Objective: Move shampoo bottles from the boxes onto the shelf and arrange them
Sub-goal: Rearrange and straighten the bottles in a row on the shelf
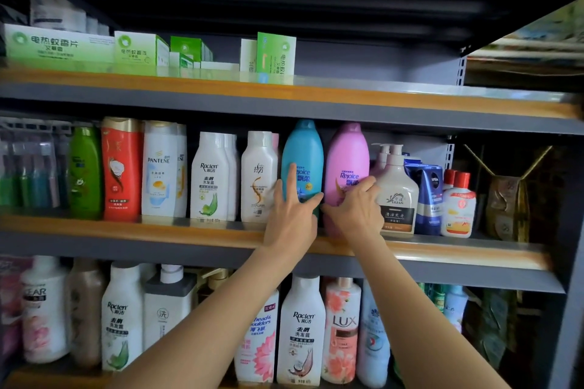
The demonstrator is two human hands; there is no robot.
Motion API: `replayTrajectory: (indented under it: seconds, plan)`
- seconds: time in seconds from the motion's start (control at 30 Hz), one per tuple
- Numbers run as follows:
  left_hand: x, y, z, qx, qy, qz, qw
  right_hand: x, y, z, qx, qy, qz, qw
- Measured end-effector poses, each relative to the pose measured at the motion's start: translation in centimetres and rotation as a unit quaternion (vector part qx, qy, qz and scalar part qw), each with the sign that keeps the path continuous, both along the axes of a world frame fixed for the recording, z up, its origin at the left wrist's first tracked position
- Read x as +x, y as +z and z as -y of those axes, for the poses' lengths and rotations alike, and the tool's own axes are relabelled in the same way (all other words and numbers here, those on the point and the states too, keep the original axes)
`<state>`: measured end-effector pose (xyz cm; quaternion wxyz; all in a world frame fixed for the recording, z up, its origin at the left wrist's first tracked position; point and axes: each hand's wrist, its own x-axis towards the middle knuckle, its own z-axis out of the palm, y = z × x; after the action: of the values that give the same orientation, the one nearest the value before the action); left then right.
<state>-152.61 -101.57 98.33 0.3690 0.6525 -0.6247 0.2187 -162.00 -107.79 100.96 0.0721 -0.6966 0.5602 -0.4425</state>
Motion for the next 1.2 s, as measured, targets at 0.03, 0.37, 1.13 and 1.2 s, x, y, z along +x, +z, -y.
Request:
replayTrajectory:
  seconds: [0.03, 0.37, 1.13, 1.2]
  plan:
    - [0.1, 0.0, 0.0, -0.002, 0.001, 0.000, 1.000, 0.0, 0.0, 0.0, 0.002, 0.005, 0.000, 1.000]
    - [0.3, 0.0, -0.1, 0.007, 0.005, 0.009, 1.000, -0.7, 0.3, 0.2, 0.035, 0.060, 0.024, 0.997]
    - [3.7, -1.4, -3.5, 0.000, 0.168, 0.067, 0.984, 2.7, -1.7, -5.4, -0.192, 0.135, -0.181, 0.955]
    - [4.3, -1.6, -3.7, 0.022, 0.156, 0.056, 0.986, 3.0, -2.1, -5.3, -0.192, 0.136, -0.176, 0.956]
